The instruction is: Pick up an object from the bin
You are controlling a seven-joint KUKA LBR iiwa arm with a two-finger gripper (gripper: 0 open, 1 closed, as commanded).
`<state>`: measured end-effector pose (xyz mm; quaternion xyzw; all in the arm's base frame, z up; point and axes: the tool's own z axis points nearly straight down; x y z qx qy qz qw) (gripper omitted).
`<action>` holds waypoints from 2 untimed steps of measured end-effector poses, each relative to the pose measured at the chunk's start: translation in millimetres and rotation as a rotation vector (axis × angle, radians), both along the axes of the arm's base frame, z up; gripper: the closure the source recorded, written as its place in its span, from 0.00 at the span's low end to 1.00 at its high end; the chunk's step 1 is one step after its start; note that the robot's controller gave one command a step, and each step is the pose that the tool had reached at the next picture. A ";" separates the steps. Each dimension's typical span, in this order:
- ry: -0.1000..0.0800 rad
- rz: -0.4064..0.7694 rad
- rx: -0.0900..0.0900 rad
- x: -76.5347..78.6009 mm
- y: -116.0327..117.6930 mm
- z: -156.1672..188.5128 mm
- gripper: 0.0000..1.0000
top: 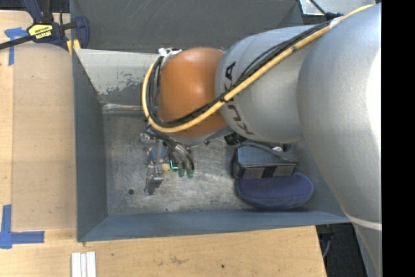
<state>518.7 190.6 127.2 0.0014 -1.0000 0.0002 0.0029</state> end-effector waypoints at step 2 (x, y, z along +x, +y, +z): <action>-0.026 -0.132 0.007 57.0 -47.2 -50.9 1.00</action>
Offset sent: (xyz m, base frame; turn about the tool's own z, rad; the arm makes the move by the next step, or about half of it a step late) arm 0.0509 -0.0482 -0.0572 0.1304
